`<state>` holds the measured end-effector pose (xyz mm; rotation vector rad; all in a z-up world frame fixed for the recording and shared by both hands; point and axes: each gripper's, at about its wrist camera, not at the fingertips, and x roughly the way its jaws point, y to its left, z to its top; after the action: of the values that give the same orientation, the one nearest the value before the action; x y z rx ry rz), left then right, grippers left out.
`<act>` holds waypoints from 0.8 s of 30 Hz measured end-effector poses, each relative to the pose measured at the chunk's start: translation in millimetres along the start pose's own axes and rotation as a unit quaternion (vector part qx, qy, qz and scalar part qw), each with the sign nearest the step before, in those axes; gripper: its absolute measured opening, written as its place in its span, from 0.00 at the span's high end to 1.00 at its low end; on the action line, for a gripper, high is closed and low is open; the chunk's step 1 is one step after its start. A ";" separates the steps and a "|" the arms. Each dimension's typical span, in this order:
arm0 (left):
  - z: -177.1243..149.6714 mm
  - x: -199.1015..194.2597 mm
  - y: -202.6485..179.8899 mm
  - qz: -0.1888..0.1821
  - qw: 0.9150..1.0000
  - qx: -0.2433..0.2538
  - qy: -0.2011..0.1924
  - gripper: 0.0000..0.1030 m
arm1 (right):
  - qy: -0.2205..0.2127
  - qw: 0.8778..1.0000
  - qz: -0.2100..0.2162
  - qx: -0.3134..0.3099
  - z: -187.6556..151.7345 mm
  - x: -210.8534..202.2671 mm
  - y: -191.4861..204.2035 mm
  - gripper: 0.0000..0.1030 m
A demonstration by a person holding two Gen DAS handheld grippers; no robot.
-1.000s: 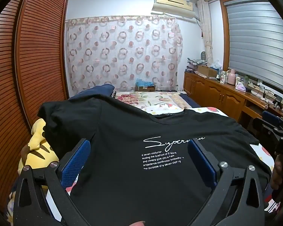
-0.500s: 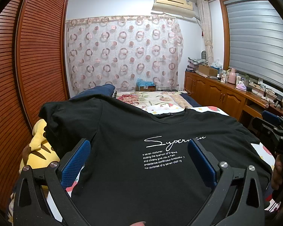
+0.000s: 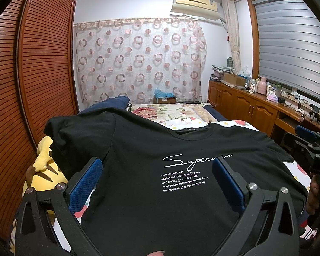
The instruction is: Fold small clothes
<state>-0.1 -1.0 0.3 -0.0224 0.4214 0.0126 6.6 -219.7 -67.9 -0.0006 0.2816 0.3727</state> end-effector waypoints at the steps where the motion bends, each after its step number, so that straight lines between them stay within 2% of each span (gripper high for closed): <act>1: 0.0 -0.1 0.0 0.000 1.000 0.000 0.000 0.00 | 0.000 1.000 0.000 0.000 0.4 0.5 -0.4 0.00; 24: -0.1 -0.5 -0.6 0.000 1.000 0.002 -0.002 0.00 | -0.001 1.000 -0.002 0.000 0.9 1.0 -1.1 0.00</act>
<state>-0.6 -1.5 0.4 -0.0179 0.4183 0.0124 8.1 -220.3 -67.3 -0.0007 0.2796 0.3690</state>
